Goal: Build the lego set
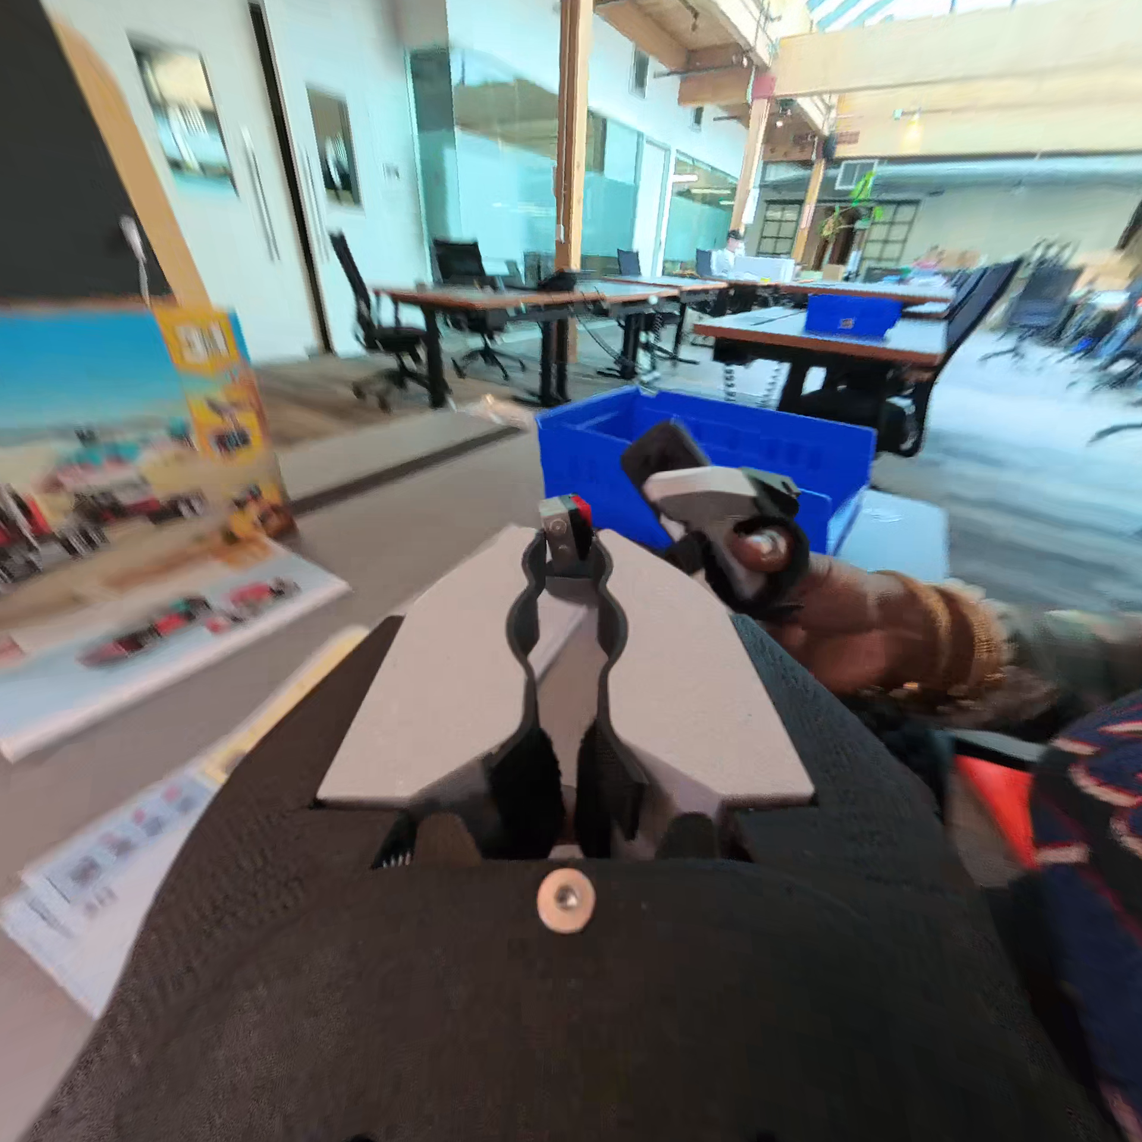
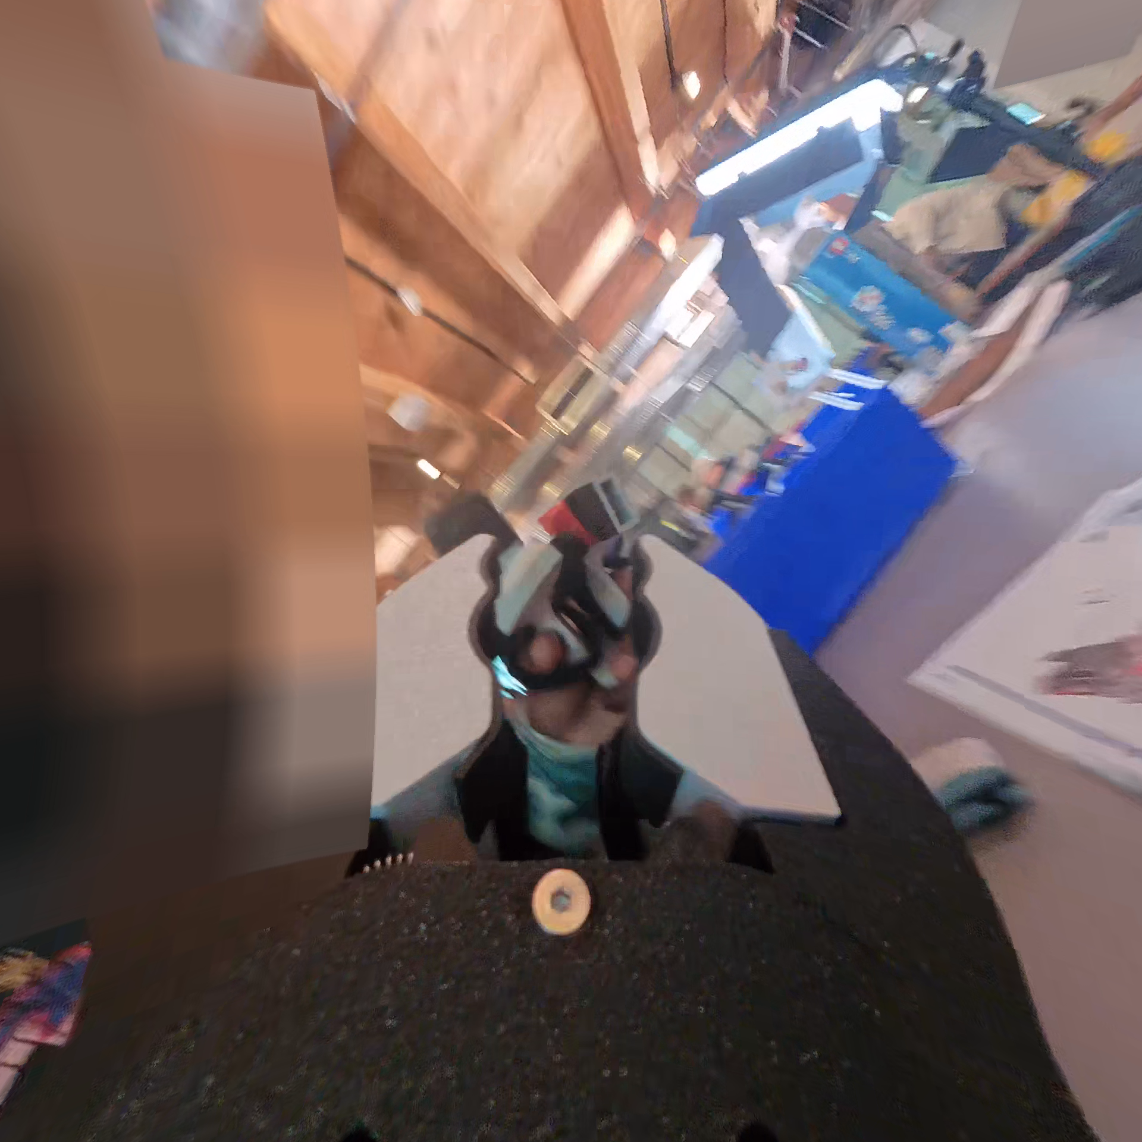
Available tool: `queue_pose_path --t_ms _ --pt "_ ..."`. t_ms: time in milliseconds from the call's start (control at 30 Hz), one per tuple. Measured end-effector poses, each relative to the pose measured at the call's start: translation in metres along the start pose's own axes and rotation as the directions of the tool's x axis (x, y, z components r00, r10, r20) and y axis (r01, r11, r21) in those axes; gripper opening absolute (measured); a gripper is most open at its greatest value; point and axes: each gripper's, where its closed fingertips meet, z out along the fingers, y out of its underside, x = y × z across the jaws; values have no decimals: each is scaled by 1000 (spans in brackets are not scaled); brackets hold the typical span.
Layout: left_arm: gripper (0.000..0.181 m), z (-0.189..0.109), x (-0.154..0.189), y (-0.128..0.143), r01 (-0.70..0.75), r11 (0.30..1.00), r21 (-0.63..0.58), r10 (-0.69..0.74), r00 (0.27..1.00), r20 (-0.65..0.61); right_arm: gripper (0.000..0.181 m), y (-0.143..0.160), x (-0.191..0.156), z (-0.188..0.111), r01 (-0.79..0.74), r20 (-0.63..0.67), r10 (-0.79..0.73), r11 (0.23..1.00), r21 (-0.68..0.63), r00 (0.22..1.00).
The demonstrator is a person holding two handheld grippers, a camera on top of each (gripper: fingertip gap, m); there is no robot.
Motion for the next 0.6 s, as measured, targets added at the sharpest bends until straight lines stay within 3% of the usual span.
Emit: queue_pose_path --t_ms 33,67,100,167,233,300,400,467,533,600 --pt "13 -4 -6 4 95 995 -40 -95 995 -17 53 2 6 -3 132 -66 -137 988 -79 988" --pt "13 -7 -10 11 177 979 -99 -181 983 -30 54 3 13 -6 297 -133 -323 937 -183 937" --pt "13 -11 -14 17 248 957 -153 -257 965 -43 55 2 19 -10 472 -177 -538 825 -309 824" --pt "14 -15 -16 26 380 894 -236 -406 911 -72 44 2 22 -12 707 -106 -873 452 -545 476" --pt "13 -17 -14 34 471 826 -310 -523 846 -109 29 8 26 -10 717 71 -978 93 -691 195" --pt "13 -16 -15 42 503 784 -364 -572 813 -108 30 17 33 -5 662 201 -977 -103 -743 75" --pt "13 -14 -15 50 482 772 -413 -564 821 -95 32 25 48 -3 576 304 -953 -254 -777 -10" --pt "13 -12 -11 50 467 775 -427 -554 826 -103 21 27 57 -5 530 325 -945 -291 -797 -29" --pt "14 -11 -12 52 446 783 -434 -531 842 -93 18 26 60 -5 534 291 -957 -252 -807 -12" --pt "14 -11 -11 51 416 798 -435 -505 856 -109 18 27 58 -5 577 217 -974 -138 -805 69"
